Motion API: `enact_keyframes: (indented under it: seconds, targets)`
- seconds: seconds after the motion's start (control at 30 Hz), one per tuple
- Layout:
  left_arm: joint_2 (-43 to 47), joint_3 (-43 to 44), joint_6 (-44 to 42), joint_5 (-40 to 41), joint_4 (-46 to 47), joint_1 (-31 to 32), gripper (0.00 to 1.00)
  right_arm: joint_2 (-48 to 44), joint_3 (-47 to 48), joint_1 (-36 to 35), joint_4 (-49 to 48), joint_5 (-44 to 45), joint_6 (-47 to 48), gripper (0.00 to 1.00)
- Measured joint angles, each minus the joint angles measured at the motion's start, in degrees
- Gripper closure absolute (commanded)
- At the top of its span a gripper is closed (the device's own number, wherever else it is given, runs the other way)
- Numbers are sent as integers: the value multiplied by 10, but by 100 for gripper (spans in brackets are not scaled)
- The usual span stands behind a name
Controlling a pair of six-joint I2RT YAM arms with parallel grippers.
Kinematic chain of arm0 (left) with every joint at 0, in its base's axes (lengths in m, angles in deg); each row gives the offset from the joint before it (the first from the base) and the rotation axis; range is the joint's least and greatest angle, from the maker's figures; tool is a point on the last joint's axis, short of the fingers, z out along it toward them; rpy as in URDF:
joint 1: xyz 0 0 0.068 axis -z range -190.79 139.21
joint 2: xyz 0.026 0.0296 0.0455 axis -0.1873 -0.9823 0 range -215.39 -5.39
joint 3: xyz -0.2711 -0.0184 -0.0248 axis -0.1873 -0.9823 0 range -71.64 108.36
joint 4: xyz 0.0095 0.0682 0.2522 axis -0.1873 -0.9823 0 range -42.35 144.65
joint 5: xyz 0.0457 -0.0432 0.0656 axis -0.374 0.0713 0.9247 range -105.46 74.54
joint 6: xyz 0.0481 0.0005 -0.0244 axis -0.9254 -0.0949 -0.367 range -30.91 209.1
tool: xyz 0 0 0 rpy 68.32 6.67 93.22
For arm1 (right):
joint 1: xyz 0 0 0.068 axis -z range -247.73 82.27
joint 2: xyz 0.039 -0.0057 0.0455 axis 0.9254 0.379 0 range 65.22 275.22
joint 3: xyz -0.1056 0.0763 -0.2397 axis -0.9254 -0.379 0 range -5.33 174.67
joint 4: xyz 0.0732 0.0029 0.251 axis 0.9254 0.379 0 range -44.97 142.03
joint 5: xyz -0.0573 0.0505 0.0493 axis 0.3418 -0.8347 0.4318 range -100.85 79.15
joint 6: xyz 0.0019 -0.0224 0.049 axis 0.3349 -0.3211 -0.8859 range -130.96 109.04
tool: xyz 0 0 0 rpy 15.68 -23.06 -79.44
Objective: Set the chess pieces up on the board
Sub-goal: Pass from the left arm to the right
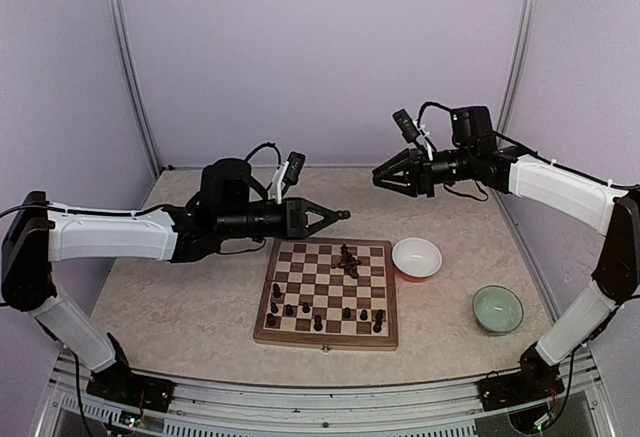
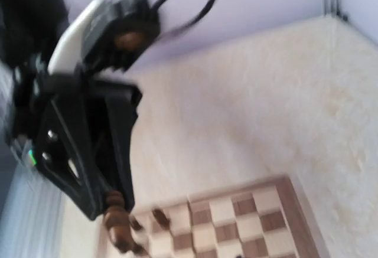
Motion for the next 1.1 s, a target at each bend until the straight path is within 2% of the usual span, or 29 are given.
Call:
enact_keyframes:
  seconds: [0.07, 0.17, 0.33, 0.57, 0.87, 1.1]
  targets:
    - [7, -27, 29, 16, 81, 0, 93, -7, -23, 22, -77, -34, -89, 65]
    - [8, -53, 69, 34, 185, 0, 93, -5, -40, 17, -170, -75, -191, 63]
    - [1, -61, 116, 49, 294, 0, 93, 3, -48, 8, -257, -117, -271, 59]
    - [-42, -61, 163, 43, 368, 0, 93, 24, -49, -22, -279, -130, -284, 60]
    - [-60, -61, 187, 30, 402, 0, 93, 37, -40, -38, -278, -130, -275, 80]
    - [-73, -59, 202, 18, 420, 0, 93, 45, -40, -39, -282, -130, -279, 85]
